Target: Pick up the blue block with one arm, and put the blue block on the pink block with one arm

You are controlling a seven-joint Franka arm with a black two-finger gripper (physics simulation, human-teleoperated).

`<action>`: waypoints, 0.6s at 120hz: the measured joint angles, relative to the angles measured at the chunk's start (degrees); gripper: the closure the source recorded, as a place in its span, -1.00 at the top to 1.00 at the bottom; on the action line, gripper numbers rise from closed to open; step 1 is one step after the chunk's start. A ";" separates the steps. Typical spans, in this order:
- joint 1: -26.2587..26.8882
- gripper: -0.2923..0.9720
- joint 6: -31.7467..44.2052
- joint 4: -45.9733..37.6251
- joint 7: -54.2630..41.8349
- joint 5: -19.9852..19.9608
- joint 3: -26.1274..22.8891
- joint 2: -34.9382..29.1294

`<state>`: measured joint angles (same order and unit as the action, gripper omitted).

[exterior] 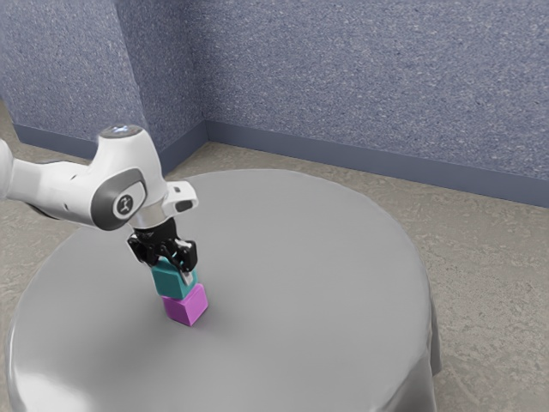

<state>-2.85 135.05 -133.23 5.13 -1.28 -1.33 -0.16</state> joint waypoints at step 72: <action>0.71 0.50 -14.93 23.57 -2.90 0.07 -0.15 -10.98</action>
<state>-2.14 120.12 -109.66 2.23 -1.22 -1.48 -11.15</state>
